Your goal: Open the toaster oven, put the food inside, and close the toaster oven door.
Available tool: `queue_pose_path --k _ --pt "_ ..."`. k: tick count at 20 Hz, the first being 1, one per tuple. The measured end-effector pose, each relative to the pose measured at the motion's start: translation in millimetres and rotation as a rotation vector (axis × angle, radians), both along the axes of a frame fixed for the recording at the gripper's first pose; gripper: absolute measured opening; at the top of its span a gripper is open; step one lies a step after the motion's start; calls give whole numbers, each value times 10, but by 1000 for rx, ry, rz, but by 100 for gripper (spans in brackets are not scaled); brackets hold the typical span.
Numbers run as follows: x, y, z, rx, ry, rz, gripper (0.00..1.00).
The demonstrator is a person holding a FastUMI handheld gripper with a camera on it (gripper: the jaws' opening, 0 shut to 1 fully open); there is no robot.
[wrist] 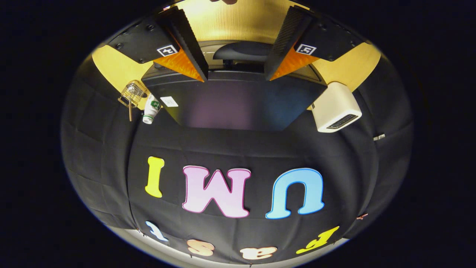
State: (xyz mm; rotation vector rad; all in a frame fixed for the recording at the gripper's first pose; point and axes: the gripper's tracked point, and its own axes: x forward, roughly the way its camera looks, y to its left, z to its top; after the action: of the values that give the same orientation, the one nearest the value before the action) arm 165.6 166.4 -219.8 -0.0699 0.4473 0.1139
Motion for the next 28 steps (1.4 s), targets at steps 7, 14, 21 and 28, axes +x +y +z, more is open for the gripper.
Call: queue_pose_path --k 7,14,21,28 --pt "-183 58 -59 51 35 10 100" --pt "-794 -7 -288 -4 69 17 100" --pt "-1484 -79 -1081 -56 249 77 100" --pt "-1613 -548 -861 -66 260 73 99"
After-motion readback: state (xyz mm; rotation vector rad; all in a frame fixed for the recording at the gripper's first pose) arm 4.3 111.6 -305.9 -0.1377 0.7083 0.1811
